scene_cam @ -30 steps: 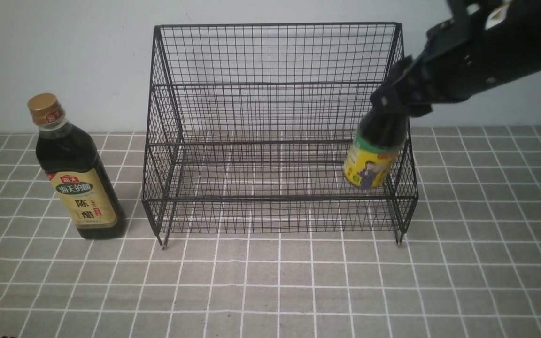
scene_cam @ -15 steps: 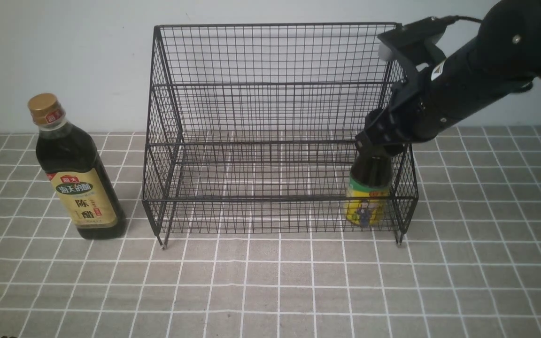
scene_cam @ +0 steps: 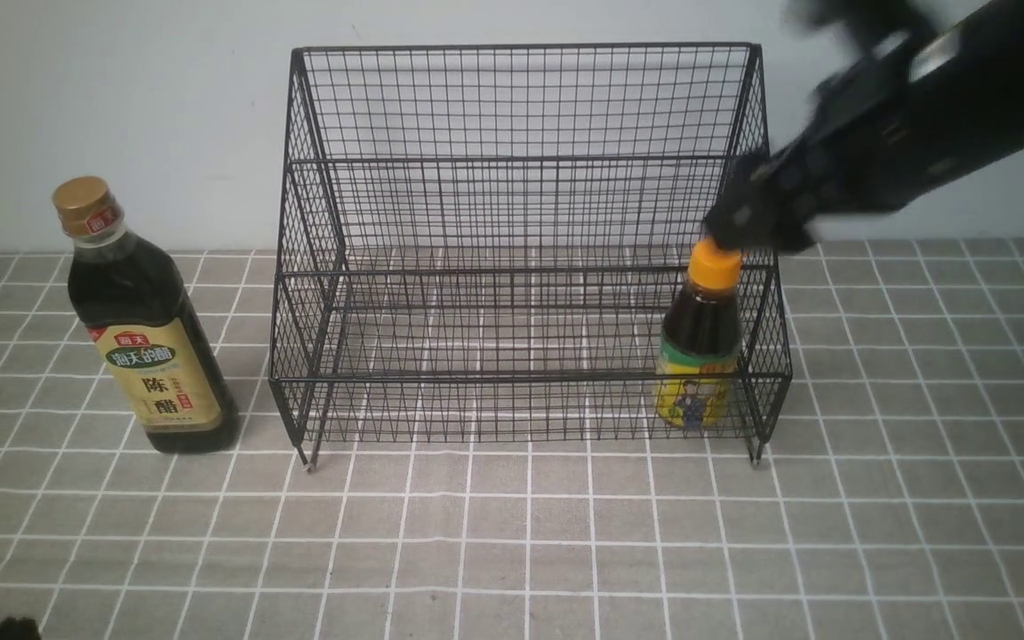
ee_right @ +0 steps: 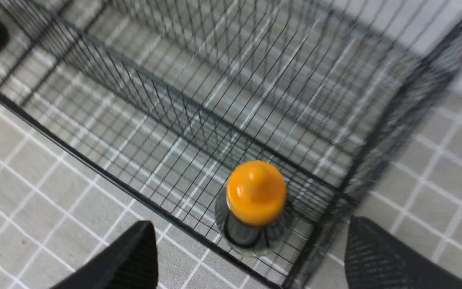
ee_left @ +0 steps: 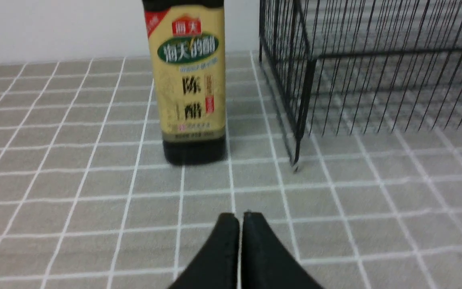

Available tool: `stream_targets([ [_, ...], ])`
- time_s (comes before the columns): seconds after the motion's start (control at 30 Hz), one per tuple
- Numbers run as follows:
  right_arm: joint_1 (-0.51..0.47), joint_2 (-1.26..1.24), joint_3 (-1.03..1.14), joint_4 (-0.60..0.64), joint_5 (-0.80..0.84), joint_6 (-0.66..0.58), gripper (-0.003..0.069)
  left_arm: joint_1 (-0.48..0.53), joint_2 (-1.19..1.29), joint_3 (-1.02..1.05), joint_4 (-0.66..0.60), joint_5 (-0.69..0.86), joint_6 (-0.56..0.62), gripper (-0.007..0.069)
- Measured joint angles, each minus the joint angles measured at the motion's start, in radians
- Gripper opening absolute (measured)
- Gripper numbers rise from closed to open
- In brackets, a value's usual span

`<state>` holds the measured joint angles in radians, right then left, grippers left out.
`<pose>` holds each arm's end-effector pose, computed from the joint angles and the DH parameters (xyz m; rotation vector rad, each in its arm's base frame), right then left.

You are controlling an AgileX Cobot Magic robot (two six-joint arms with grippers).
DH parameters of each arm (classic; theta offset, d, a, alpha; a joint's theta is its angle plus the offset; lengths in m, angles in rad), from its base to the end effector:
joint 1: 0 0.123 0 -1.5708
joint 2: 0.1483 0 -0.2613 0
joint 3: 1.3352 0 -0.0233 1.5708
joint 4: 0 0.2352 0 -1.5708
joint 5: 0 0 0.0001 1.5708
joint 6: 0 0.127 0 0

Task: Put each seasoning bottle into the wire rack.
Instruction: Use the left arm to grab the condiment bottle closest to it

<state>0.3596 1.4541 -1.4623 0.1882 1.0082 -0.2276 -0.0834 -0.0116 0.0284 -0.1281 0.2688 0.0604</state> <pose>0.2902 0.1306 0.3311 -0.6636 2.3928 0.2962 0.0979 -0.0125 0.1736 0.0425 1.7684 -0.1362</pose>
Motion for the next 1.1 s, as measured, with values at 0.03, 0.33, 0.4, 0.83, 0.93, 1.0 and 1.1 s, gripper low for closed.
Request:
stream_targets([
  [0.03,0.0,-0.05,0.0,-0.016,0.017,0.02,0.0554,0.0,0.0,0.0,-0.028,-0.031,0.0,-0.0007],
  [0.33,0.0,-0.565,0.152,-0.159,0.094,0.214,0.0128,0.0,0.0,0.0,-0.153,-0.409,0.0,-0.0007],
  [0.4,0.0,-0.707,0.257,-0.165,0.014,0.245,0.0042,0.0,0.0,0.0,-0.154,-0.464,0.0,-0.0007],
  [0.83,0.0,-1.334,1.034,-0.179,-0.618,0.284,-0.0012,0.0,0.345,-0.173,-0.119,-0.439,0.016,-0.0003],
  [0.93,0.0,-1.334,1.04,-0.179,-0.645,0.284,-0.0012,0.0,0.518,-0.272,-0.102,-0.427,0.022,0.0033],
  [1.0,0.0,-1.334,1.04,-0.179,-0.655,0.285,-0.0012,0.0,0.604,-0.314,-0.1,-0.428,0.022,0.0072],
  [1.1,0.0,-1.334,1.04,-0.179,-0.665,0.287,-0.0012,0.0,0.791,-0.413,-0.1,-0.447,0.023,0.0191],
])
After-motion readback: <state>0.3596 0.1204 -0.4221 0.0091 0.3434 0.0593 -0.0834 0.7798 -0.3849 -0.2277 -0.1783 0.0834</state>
